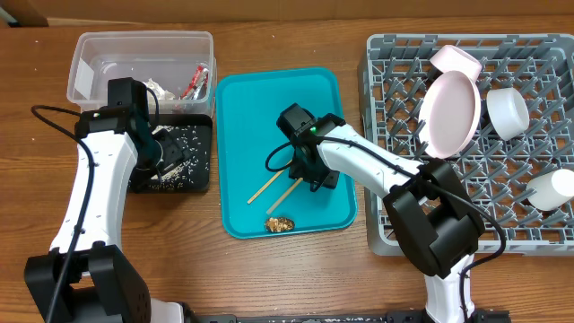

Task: Sort waste into correct bins and load items into the dishwasher
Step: 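Lower the right gripper and grasp one wooden chopstick on the teal tray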

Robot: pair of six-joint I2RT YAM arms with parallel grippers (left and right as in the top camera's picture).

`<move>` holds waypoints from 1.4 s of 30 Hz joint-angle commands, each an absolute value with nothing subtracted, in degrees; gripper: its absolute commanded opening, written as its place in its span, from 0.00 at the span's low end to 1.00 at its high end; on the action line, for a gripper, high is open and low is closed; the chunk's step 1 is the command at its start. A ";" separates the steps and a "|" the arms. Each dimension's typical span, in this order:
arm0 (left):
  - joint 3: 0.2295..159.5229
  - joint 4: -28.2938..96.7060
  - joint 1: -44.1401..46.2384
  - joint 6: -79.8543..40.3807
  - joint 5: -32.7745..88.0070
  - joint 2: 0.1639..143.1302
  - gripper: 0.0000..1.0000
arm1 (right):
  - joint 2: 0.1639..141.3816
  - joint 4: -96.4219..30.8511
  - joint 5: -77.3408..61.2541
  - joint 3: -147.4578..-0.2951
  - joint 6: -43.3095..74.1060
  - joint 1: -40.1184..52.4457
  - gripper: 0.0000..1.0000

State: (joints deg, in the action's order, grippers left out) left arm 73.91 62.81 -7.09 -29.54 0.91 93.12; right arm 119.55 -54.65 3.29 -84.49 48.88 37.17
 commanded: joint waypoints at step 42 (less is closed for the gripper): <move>75.05 62.78 -6.61 -28.21 1.08 91.77 0.83 | 122.76 -50.04 -2.81 -85.14 52.82 37.01 0.16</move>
State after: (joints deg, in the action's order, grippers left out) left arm 73.91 62.81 -7.09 -29.36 0.91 93.12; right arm 120.03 -49.69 -2.55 -84.60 51.96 37.17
